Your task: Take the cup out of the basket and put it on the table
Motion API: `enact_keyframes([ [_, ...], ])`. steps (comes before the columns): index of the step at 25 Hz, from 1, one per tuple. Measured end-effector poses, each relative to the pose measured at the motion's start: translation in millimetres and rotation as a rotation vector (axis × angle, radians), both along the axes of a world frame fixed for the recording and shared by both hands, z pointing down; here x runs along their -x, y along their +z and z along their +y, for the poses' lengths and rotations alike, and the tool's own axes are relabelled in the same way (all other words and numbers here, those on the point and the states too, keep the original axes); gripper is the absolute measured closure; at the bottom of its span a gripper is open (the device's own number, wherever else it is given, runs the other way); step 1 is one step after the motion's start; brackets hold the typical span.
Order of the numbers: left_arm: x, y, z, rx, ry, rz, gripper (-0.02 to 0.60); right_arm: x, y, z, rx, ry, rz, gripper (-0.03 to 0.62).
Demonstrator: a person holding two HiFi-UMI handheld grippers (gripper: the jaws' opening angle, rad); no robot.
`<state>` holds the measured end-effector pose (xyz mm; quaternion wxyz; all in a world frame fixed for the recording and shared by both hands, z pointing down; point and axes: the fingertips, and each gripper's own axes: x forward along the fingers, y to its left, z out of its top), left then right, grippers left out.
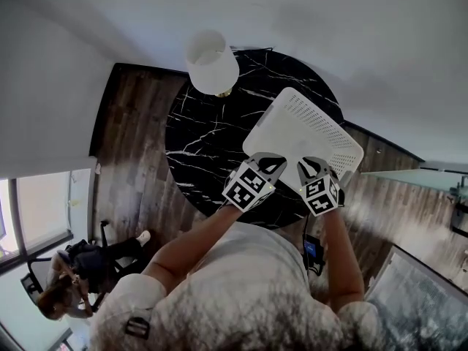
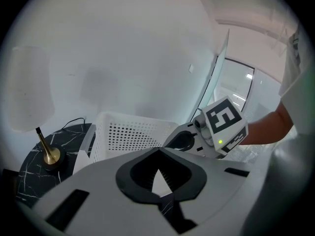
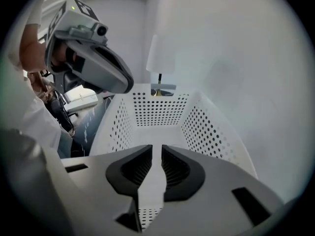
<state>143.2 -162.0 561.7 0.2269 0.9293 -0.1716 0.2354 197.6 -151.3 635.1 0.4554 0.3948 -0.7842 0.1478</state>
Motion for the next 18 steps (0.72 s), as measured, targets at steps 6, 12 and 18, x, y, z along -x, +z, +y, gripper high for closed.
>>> enact_keyframes([
  [6, -2, 15, -8, 0.014, 0.025, -0.053, 0.575, -10, 34, -12, 0.076, 0.000, 0.080, 0.540],
  [12, -7, 24, -13, 0.011, 0.052, -0.082, 0.575, -16, 60, -24, 0.131, -0.039, 0.148, 0.531],
  [18, -8, 25, -10, 0.022, 0.061, -0.093, 0.575, -18, 84, -23, 0.196, -0.105, 0.230, 0.531],
])
